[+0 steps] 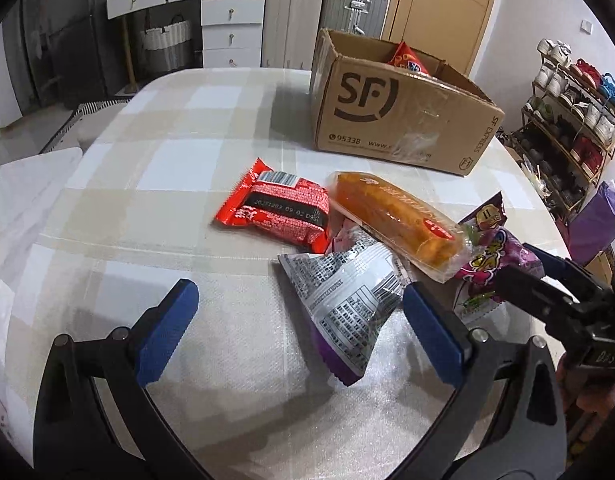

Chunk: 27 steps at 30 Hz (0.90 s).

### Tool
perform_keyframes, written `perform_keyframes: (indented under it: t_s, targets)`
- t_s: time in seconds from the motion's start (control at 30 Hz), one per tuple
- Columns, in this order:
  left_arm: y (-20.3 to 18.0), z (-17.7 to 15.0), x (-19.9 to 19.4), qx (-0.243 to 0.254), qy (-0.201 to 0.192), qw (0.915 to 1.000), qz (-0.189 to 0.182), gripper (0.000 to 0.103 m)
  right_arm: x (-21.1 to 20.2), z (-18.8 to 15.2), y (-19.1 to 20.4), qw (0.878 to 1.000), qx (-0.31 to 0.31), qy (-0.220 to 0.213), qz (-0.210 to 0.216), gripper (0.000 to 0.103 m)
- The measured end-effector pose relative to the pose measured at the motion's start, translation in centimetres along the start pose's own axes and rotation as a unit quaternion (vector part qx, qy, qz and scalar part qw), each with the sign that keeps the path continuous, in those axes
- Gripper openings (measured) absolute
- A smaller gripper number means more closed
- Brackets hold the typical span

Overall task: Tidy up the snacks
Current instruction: 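Grasp the silver-purple bag with the left tool while the right tool grasps the purple candy bag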

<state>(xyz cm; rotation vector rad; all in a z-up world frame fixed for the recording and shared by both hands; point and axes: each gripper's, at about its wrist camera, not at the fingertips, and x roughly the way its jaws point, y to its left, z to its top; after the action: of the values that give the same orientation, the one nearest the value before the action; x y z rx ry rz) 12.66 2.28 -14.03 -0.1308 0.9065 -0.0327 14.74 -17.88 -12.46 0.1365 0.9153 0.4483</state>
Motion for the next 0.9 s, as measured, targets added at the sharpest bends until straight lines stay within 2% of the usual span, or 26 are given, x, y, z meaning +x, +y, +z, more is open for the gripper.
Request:
perform_keyframes:
  t_s: [0.1, 0.17, 0.33, 0.43, 0.53, 0.73, 0.9]
  targets:
    - [-0.1, 0.1, 0.4, 0.002, 0.005, 1.0, 0.001, 0.102, 0.7, 0.2, -0.5, 1.0, 0.004, 0.007, 0.007, 0.095]
    - [-0.2, 0.3, 0.7, 0.005, 0.006, 1.0, 0.001, 0.102, 1.3, 0.1, -0.7, 1.0, 0.01, 0.017, 0.018, 0.076]
    - [-0.5, 0.4, 1.0, 0.016, 0.011, 0.9998, 0.004, 0.102, 1.8, -0.3, -0.8, 0.998, 0.013, 0.02, 0.061, 0.057]
    - [-0.6, 0.3, 1.3, 0.017, 0.015, 0.9997, 0.004, 0.102, 1.6, -0.6, -0.6, 0.998, 0.006, 0.013, 0.066, 0.056]
    - [-0.6, 0.3, 1.6, 0.02, 0.018, 0.9996, 0.004, 0.102, 1.5, -0.6, -0.5, 0.998, 0.006, 0.008, 0.069, 0.051]
    - [-0.8, 0.4, 1.4, 0.029, 0.019, 0.9993, 0.014, 0.102, 0.5, -0.9, -1.3, 0.997, 0.024, -0.011, 0.073, 0.051]
    - [-1.1, 0.5, 1.2, 0.024, 0.027, 0.9993, 0.008, 0.102, -0.4, -0.9, -1.4, 0.996, 0.028, -0.027, 0.077, 0.051]
